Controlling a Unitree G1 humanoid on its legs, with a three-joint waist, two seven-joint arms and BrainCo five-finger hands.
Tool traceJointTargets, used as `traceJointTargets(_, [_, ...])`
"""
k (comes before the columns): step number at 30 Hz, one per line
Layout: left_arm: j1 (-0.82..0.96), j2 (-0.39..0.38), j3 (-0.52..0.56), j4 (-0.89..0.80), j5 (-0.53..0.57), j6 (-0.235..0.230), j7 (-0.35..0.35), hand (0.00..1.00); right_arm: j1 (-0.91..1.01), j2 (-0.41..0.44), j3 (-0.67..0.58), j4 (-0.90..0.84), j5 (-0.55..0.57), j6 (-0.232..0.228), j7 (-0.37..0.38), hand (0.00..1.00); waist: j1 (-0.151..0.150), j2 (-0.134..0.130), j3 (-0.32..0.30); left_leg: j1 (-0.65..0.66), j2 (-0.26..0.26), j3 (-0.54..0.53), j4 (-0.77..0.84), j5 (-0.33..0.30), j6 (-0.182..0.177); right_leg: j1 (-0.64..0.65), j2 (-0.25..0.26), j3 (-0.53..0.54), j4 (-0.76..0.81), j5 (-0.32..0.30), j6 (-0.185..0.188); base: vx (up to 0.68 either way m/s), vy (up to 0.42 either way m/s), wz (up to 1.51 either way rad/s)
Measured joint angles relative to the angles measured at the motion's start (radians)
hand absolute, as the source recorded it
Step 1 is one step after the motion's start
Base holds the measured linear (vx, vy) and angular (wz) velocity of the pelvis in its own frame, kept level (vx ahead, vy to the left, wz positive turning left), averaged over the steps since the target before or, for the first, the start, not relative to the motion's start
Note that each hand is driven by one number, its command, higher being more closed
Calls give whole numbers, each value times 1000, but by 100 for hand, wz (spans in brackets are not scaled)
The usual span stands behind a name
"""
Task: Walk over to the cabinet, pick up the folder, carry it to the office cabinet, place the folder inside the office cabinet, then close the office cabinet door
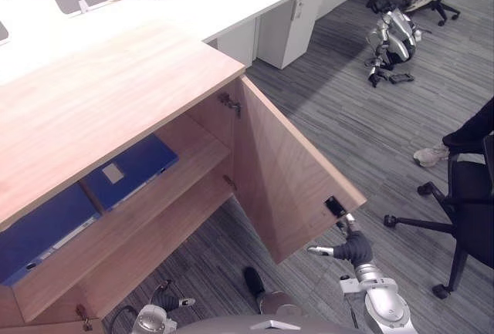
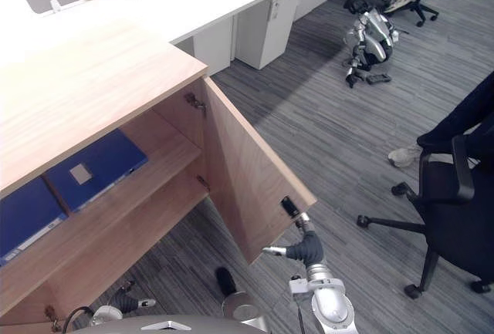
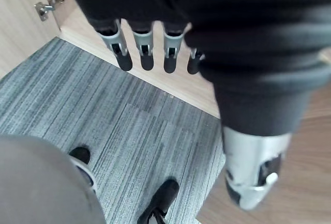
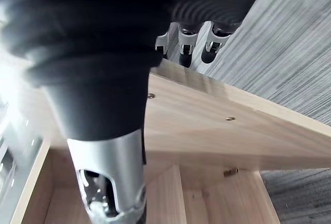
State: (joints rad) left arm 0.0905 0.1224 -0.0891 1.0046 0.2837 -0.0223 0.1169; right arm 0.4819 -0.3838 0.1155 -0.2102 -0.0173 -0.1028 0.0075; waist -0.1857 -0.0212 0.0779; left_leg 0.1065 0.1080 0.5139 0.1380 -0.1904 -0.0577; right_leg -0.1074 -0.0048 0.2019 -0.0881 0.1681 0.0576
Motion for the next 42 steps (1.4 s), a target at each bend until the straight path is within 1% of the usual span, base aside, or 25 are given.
traceJointTargets(1, [-1,4,-2,0,5,0,0,0,2,-18,14,-13,-12,-3,12,0,5,-5,-3,-1,1,-5,0,0,0,1,0,-4,0,0,-1,-54,-55,26])
traceJointTargets(2, [-9,10,-4,0,12,0,-1,0,0,-44,55,-32,-31,-15,37,0,11,-14,-9,-4,1,-22,0,2,-1,6,-2,-18,0,-2,-4,-43,-53,29])
traceJointTargets(6, [-22,45,-40,4,34,0,-16,0,-29,-102,139,-39,-75,-33,70,0,36,-52,-32,-17,2,-68,1,10,2,17,-9,-64,4,-7,-9,-24,-40,34])
traceJointTargets(7, [-23,48,-43,8,35,0,-16,0,-36,-106,144,-39,-82,-35,73,0,40,-56,-33,-18,2,-74,2,13,6,22,-10,-71,6,-7,-10,1,-9,27])
traceJointTargets(8, [-27,55,-52,15,36,1,-17,0,-57,-110,156,-38,-101,-39,75,0,50,-67,-39,-17,2,-90,6,15,10,28,-13,-86,7,-6,-9,5,0,36])
traceJointTargets(10, [-34,60,-53,33,36,2,-17,0,-94,-113,179,-38,-109,-43,75,0,58,-78,-45,-19,3,-115,15,15,11,42,-18,-111,7,-5,-5,-6,12,38])
traceJointTargets(11, [-38,65,-59,37,36,2,-17,0,-126,-118,201,-34,-109,-44,75,0,70,-84,-49,-23,1,-126,16,15,12,45,-22,-124,7,-7,-4,-15,19,38])
traceJointTargets(12, [-46,71,-69,37,36,2,-16,0,-165,-118,225,-12,-110,-49,74,0,78,-92,-49,-30,-3,-145,17,17,14,52,-29,-139,7,-9,-2,-14,17,41])
traceJointTargets(13, [-49,72,-71,37,36,2,-16,0,-189,-118,240,7,-110,-49,73,0,80,-95,-50,-36,-5,-158,18,18,16,54,-33,-153,8,-10,-1,-21,12,48])
traceJointTargets(14, [-54,73,-70,38,36,2,-16,0,-233,-118,266,45,-111,-48,73,0,93,-100,-51,-43,-11,-175,19,20,19,56,-40,-168,8,-12,2,-50,18,49])
traceJointTargets(17, [-61,75,-67,37,33,2,-16,0,-316,-117,297,125,-108,-46,66,0,128,-102,-51,-73,-24,-229,22,25,28,60,-61,-218,8,-20,11,-49,20,49])
traceJointTargets(20, [-58,80,-39,37,32,3,-15,0,-402,-111,315,213,-107,-41,49,0,142,-102,-50,-102,-38,-276,21,34,38,58,-78,-267,25,-40,16,-62,20,56])
traceJointTargets(22, [-56,82,-17,37,29,3,-11,0,-461,-86,316,309,-107,-33,32,0,162,-103,-48,-124,-53,-325,16,43,39,54,-95,-304,39,-57,24,-45,23,64])
traceJointTargets(25, [-53,83,14,37,14,5,3,0,-536,-59,315,413,-108,-18,20,0,183,-104,-30,-150,-68,-368,15,59,51,52,-112,-342,39,-61,30,-36,25,53])
traceJointTargets(27, [-39,84,36,35,-1,11,11,0,-579,-43,315,467,-108,-11,1,0,191,-102,-27,-172,-80,-392,15,67,59,44,-121,-364,40,-62,35,-20,19,42])
traceJointTargets(29, [-25,84,51,30,-24,14,16,0,-632,-21,305,539,-109,2,-17,0,200,-97,-18,-196,-91,-426,15,74,66,37,-130,-396,40,-61,40,9,10,44])
traceJointTargets(32, [-16,83,56,23,-50,14,27,0,-677,-18,293,609,-110,7,-41,0,219,-89,-8,-214,-103,-456,15,80,71,39,-136,-424,41,-59,43,17,8,35])
traceJointTargets(34, [-7,82,65,9,-69,14,33,0,-698,-13,262,632,-117,19,-54,0,224,-85,-1,-217,-112,-484,15,89,74,42,-141,-440,41,-60,43,34,25,44])
traceJointTargets(37, [2,81,89,-14,-85,13,43,0,-700,7,219,662,-117,20,-78,0,226,-83,1,-227,-116,-513,13,97,73,45,-142,-446,41,-59,43,10,23,29])
traceJointTargets(40, [4,72,89,-13,-85,13,50,0,-681,44,187,664,-117,20,-83,0,225,-82,1,-224,-118,-523,3,106,74,51,-144,-460,42,-59,42,-38,-6,13])
traceJointTargets(42, [3,62,91,-14,-86,13,52,0,-633,80,172,662,-117,19,-84,0,224,-82,1,-211,-120,-536,-31,126,71,55,-146,-467,42,-59,42,-64,-14,14])
